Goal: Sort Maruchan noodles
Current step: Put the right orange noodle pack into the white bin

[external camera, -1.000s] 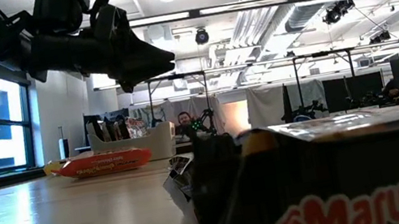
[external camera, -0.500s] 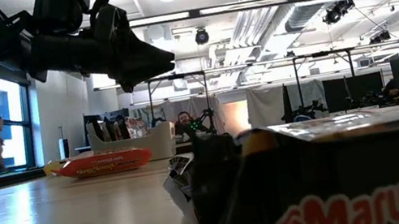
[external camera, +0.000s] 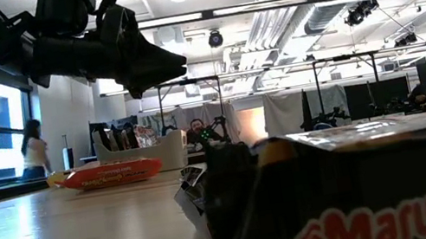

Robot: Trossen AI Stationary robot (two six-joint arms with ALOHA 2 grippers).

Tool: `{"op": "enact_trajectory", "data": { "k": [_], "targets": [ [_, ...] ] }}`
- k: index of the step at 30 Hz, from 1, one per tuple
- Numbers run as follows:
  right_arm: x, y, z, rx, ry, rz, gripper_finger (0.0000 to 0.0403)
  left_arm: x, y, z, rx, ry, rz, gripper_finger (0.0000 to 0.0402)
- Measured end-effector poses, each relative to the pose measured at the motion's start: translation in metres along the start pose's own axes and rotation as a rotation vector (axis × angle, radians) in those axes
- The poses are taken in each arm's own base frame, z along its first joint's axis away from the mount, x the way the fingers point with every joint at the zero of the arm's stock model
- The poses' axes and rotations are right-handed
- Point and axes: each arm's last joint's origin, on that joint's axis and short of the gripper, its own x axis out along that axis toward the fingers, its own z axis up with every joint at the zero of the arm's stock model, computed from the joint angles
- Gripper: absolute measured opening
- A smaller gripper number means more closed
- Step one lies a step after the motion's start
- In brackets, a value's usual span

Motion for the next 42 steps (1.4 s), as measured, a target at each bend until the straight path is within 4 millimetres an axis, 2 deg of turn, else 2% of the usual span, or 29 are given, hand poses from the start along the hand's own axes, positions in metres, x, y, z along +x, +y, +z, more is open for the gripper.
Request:
{"op": "enact_trajectory", "data": {
  "k": [6, 11, 14, 17, 24, 27, 31, 42],
  "targets": [
    [0.011, -0.001, 0.001, -0.043, -0.001, 0.09, 0.0209, 0.0, 0.0, 0.0, 0.0, 0.0, 0.0, 0.0135],
    [0.012, 0.0, 0.0, -0.065, 0.005, 0.102, 0.0206, 0.0, 0.0, 0.0, 0.0, 0.0, 0.0, 0.0135],
    [0.012, 0.0, 0.0, -0.062, 0.006, 0.102, 0.0191, 0.0, 0.0, 0.0, 0.0, 0.0, 0.001, 0.0135],
    [0.012, 0.0, 0.0, -0.062, 0.008, 0.104, 0.0158, 0.0, 0.0, 0.0, 0.0, 0.0, 0.001, 0.0135],
    [0.011, 0.001, 0.0, -0.075, 0.014, 0.115, 0.0043, 0.0, 0.0, 0.0, 0.0, 0.0, 0.001, 0.0135],
    [0.011, 0.002, 0.0, -0.09, 0.029, 0.13, 0.0008, 0.0, 0.0, 0.0, 0.0, 0.0, 0.001, 0.0135],
    [0.008, 0.004, -0.001, -0.133, 0.046, 0.141, 0.0007, 0.0, 0.0, 0.0, 0.0, 0.0, 0.001, 0.0135],
    [-0.027, 0.02, -0.002, -0.248, 0.022, 0.223, 0.0, 0.0, 0.0, 0.0, 0.0, 0.0, 0.002, 0.0135]
  ]
}}
